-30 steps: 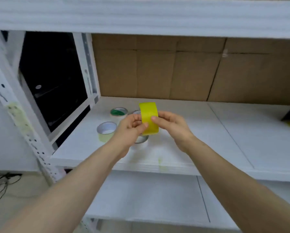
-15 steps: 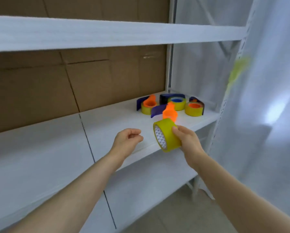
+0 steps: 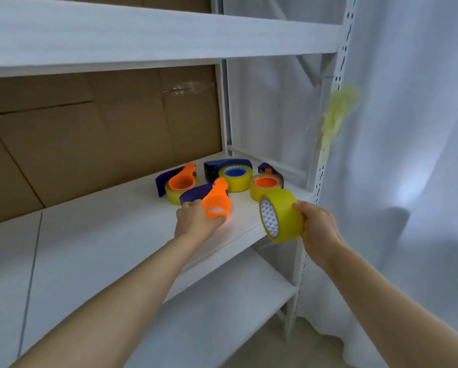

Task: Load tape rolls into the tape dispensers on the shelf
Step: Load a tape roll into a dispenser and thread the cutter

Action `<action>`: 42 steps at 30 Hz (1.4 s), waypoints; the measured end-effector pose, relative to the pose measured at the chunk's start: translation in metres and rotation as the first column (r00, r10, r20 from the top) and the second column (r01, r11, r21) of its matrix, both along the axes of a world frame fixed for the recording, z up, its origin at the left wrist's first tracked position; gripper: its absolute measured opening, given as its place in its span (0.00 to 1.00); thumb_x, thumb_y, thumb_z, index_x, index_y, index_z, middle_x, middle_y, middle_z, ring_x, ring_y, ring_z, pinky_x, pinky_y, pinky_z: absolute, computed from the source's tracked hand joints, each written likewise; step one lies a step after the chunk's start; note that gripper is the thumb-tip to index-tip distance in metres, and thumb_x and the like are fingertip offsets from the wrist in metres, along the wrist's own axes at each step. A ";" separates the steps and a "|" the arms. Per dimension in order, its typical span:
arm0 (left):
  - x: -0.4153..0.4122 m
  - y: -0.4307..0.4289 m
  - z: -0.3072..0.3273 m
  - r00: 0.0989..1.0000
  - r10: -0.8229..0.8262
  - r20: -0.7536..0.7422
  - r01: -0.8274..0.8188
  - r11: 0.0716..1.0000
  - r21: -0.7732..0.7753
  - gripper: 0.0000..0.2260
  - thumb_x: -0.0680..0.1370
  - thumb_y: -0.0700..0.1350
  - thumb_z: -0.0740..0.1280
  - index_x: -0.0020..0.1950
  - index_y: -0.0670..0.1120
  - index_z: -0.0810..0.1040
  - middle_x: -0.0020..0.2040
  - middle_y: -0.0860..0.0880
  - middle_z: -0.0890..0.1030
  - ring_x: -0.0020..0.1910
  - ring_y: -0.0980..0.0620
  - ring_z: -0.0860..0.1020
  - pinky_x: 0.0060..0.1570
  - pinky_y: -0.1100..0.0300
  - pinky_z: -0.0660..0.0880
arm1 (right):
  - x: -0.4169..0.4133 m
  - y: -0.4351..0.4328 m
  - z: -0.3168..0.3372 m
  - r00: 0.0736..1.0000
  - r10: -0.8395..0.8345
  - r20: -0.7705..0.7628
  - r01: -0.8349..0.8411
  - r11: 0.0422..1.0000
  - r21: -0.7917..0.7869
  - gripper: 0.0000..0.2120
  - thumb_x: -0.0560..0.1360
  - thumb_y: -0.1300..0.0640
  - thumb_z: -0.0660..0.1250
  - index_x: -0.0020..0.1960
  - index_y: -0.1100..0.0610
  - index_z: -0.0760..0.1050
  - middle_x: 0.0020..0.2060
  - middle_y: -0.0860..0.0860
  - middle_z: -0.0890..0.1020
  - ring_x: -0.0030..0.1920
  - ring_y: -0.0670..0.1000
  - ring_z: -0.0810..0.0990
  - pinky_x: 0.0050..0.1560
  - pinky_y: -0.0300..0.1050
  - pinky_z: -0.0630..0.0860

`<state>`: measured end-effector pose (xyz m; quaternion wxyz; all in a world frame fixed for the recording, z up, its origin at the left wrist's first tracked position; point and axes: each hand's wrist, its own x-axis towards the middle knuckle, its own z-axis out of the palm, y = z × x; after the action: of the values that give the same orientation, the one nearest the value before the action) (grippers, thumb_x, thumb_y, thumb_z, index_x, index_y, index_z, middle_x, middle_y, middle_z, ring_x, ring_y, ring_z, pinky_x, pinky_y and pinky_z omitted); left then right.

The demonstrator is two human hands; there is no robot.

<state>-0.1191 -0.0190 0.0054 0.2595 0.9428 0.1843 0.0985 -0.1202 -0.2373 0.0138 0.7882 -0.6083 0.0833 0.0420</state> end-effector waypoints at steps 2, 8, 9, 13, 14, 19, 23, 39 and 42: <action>0.028 -0.003 -0.003 0.998 0.039 -0.053 -0.036 0.997 0.063 0.38 0.69 0.62 0.69 0.71 0.40 0.64 0.70 0.41 0.66 0.70 0.42 0.63 0.61 0.52 0.68 | 0.035 0.007 0.001 1.000 0.014 -0.028 -0.014 1.000 0.006 0.14 0.75 0.56 0.64 0.60 0.57 0.73 0.53 0.58 0.79 0.52 0.58 0.78 0.60 0.56 0.74; 0.086 -0.009 -0.012 0.964 0.098 -0.246 -0.051 0.980 0.194 0.54 0.61 0.70 0.70 0.75 0.41 0.53 0.72 0.42 0.62 0.71 0.41 0.60 0.65 0.49 0.67 | 0.110 0.027 -0.001 0.986 0.154 -0.058 -0.153 0.988 0.025 0.19 0.76 0.56 0.65 0.65 0.57 0.69 0.57 0.57 0.77 0.55 0.57 0.78 0.57 0.52 0.76; 0.091 -0.009 -0.013 0.959 0.099 -0.267 -0.040 0.976 0.215 0.54 0.62 0.69 0.71 0.75 0.40 0.52 0.72 0.41 0.63 0.71 0.41 0.61 0.65 0.49 0.67 | 0.119 0.029 -0.002 0.981 0.182 -0.062 -0.181 0.983 0.033 0.19 0.75 0.55 0.66 0.65 0.56 0.69 0.58 0.56 0.78 0.56 0.57 0.78 0.59 0.54 0.75; 0.107 0.002 -0.012 0.975 0.141 -0.174 -0.134 0.990 0.052 0.39 0.65 0.62 0.70 0.68 0.41 0.67 0.65 0.42 0.71 0.66 0.40 0.67 0.61 0.50 0.71 | 0.145 0.041 -0.008 0.974 0.215 -0.070 -0.211 0.976 0.050 0.10 0.74 0.56 0.68 0.55 0.52 0.75 0.59 0.57 0.78 0.58 0.59 0.77 0.64 0.59 0.72; 0.111 0.008 -0.010 0.979 0.164 -0.123 -0.175 0.981 -0.080 0.37 0.62 0.64 0.70 0.64 0.43 0.71 0.61 0.43 0.75 0.63 0.41 0.71 0.59 0.49 0.73 | 0.150 0.045 -0.007 0.974 0.222 -0.054 -0.220 0.975 0.042 0.08 0.74 0.57 0.67 0.54 0.52 0.76 0.59 0.57 0.78 0.59 0.59 0.77 0.64 0.59 0.72; 0.101 0.017 0.015 0.953 0.289 0.088 -0.033 0.389 -0.921 0.19 0.73 0.46 0.69 0.63 0.47 0.73 0.55 0.45 0.79 0.53 0.47 0.77 0.44 0.55 0.77 | 0.174 0.073 0.001 0.950 0.312 -0.027 -0.311 0.950 0.036 0.14 0.75 0.57 0.67 0.61 0.55 0.75 0.56 0.51 0.78 0.59 0.56 0.76 0.64 0.57 0.73; 0.086 0.008 0.027 0.938 0.310 0.154 0.126 0.108 -0.986 0.11 0.75 0.40 0.64 0.56 0.47 0.76 0.52 0.45 0.79 0.55 0.46 0.76 0.59 0.48 0.73 | 0.180 0.091 0.014 0.909 0.417 0.031 -0.416 0.897 0.147 0.11 0.77 0.59 0.64 0.59 0.55 0.75 0.52 0.53 0.80 0.54 0.54 0.79 0.52 0.49 0.78; 0.061 -0.013 -0.008 0.803 0.566 0.187 0.134 0.134 -0.982 0.10 0.80 0.42 0.58 0.54 0.42 0.78 0.49 0.44 0.81 0.49 0.49 0.79 0.56 0.50 0.74 | 0.162 0.125 -0.023 0.612 0.756 0.230 -0.789 0.602 0.123 0.17 0.77 0.63 0.62 0.65 0.59 0.73 0.61 0.55 0.79 0.59 0.50 0.79 0.51 0.36 0.78; 0.060 -0.018 -0.006 0.807 0.566 0.168 0.156 0.070 -0.985 0.13 0.75 0.43 0.57 0.56 0.42 0.75 0.47 0.42 0.79 0.46 0.47 0.77 0.54 0.50 0.73 | 0.158 0.125 -0.030 0.596 0.768 0.233 -0.802 0.585 0.123 0.16 0.76 0.66 0.62 0.64 0.59 0.74 0.56 0.55 0.81 0.50 0.43 0.81 0.43 0.32 0.77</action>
<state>-0.0589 -0.0373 -0.0005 0.8385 0.4131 0.2626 0.2395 0.0382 -0.1118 -0.0167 0.7526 -0.4944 -0.2610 0.3480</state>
